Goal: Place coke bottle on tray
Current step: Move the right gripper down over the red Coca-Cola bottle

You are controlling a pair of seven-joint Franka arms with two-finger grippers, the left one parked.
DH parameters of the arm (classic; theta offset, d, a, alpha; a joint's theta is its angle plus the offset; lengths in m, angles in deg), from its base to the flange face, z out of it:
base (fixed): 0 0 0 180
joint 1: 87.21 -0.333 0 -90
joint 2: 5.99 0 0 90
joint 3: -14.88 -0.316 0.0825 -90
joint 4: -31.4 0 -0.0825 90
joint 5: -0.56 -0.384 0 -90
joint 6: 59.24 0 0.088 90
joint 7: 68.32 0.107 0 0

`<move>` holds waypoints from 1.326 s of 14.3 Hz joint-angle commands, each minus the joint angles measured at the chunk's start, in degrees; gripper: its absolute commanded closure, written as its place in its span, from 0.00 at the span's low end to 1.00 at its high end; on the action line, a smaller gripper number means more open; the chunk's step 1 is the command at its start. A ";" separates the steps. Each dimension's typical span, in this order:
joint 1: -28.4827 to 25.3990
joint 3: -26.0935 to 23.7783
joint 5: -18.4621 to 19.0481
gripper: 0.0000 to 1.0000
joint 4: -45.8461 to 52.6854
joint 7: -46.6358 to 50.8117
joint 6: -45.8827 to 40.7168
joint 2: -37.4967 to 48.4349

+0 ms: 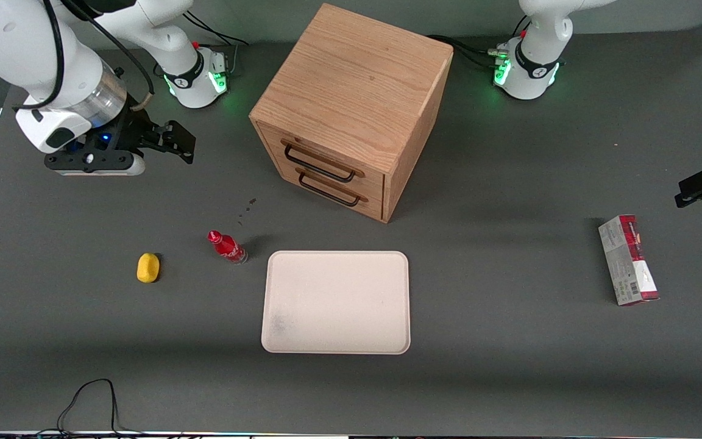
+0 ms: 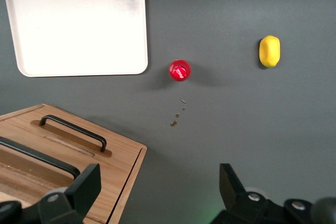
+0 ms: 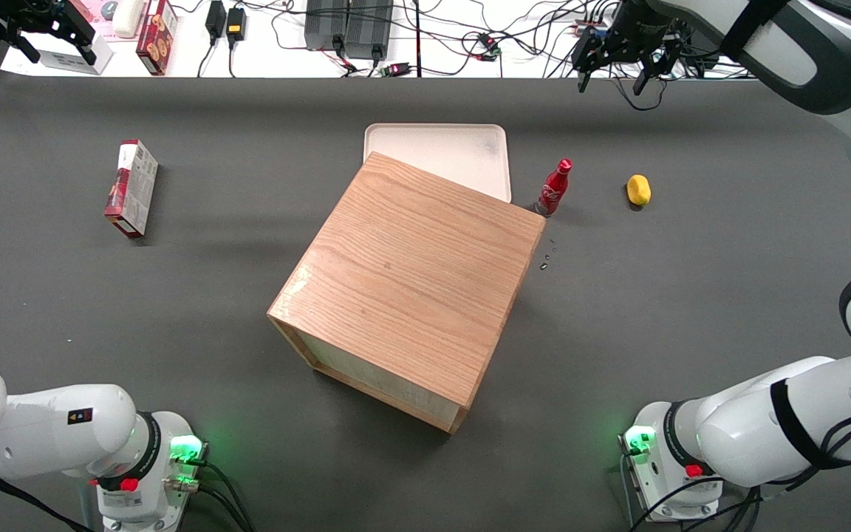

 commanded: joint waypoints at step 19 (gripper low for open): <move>0.34 1.65 1.83 0.00 -18.70 -2.42 33.51 -13.51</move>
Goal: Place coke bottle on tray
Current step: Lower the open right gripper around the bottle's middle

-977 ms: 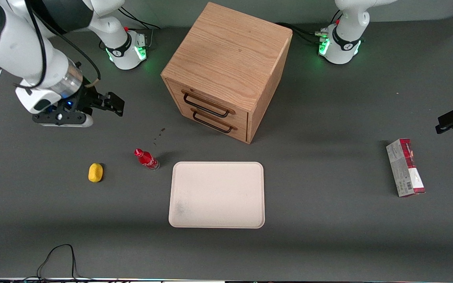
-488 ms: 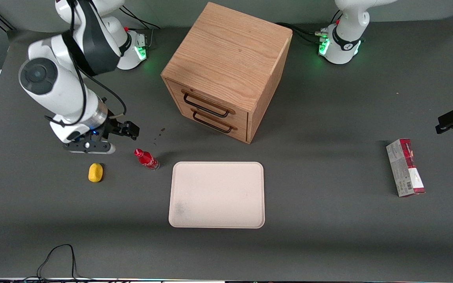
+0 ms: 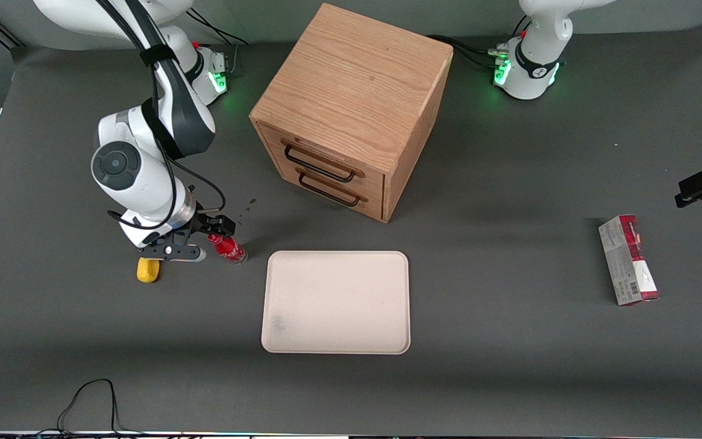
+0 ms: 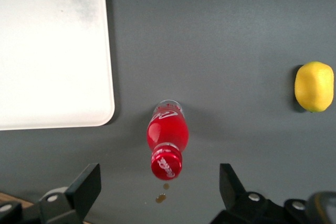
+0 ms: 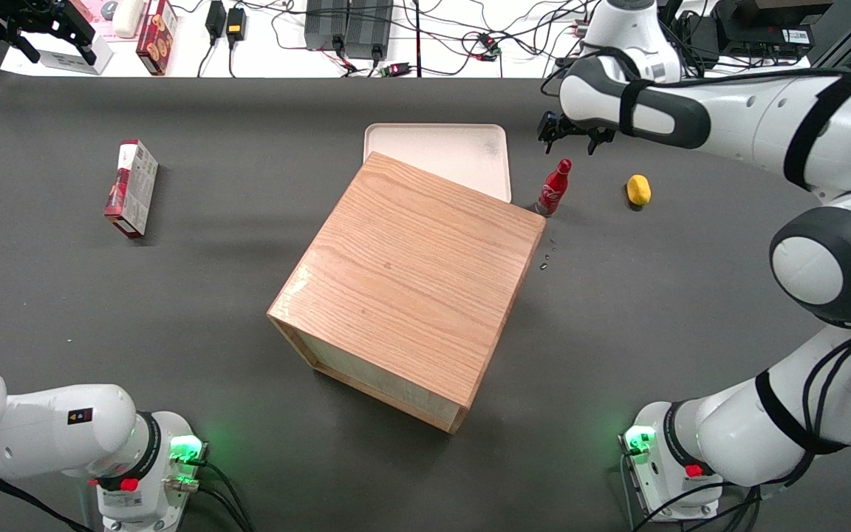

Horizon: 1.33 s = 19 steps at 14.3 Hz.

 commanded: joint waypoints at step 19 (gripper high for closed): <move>-0.04 0.33 -5.89 0.00 -1.91 -4.50 4.01 -2.77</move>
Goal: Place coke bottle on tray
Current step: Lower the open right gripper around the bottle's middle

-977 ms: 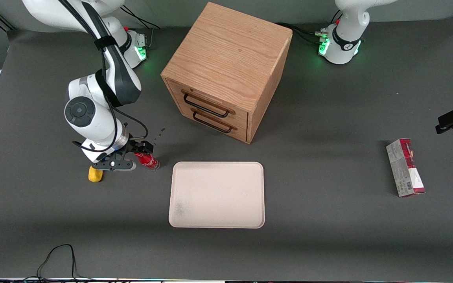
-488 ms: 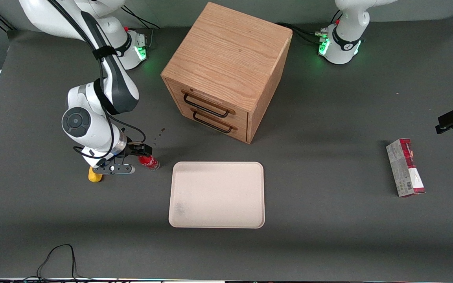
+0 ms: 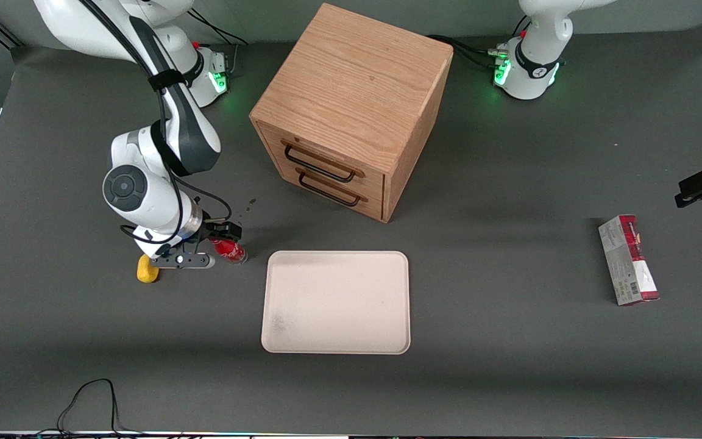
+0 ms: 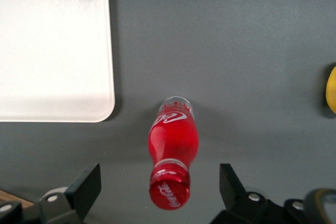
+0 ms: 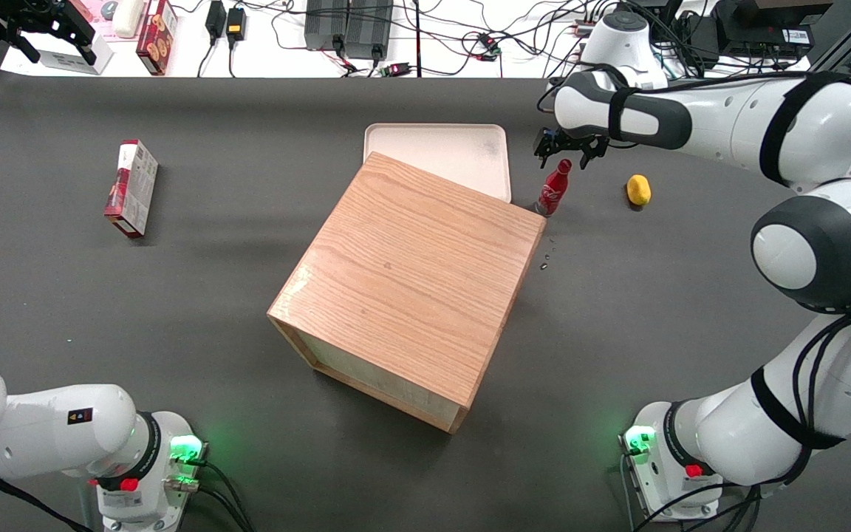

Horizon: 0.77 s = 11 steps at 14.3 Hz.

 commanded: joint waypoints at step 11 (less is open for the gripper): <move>-0.30 0.56 -0.86 0.32 -1.60 0.99 2.46 -0.02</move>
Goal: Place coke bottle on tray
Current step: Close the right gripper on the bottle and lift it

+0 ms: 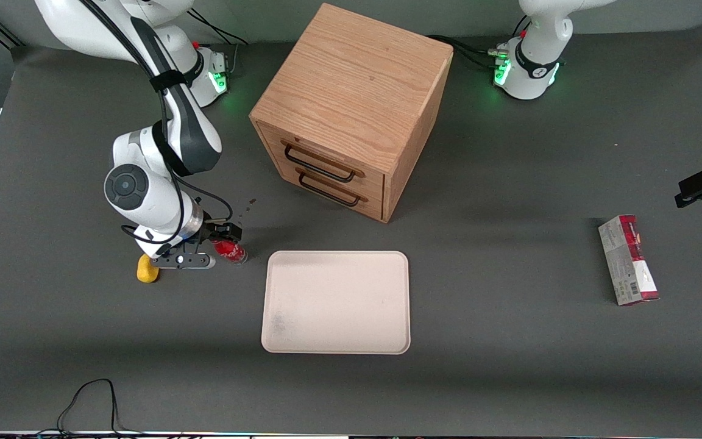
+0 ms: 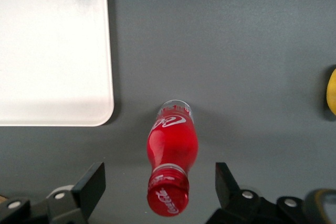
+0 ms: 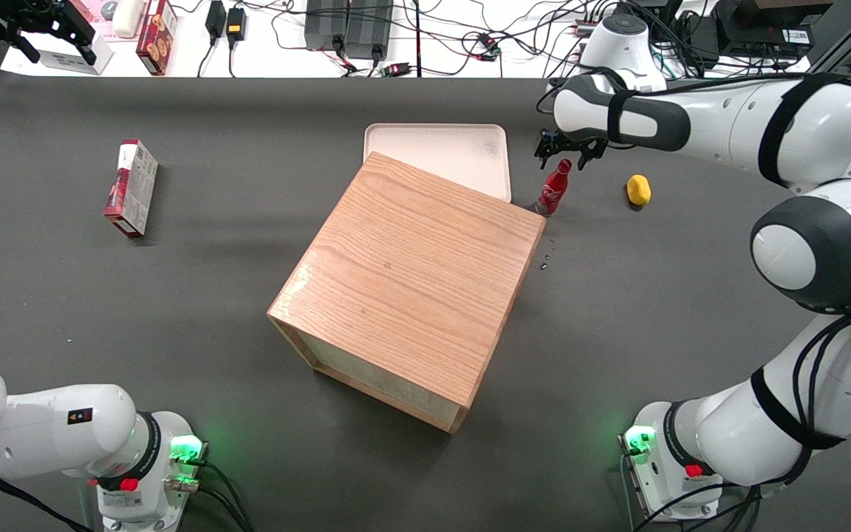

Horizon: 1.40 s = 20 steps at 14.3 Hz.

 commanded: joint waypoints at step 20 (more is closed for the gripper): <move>0.10 2.02 3.09 1.00 27.69 -0.18 -31.07 0.63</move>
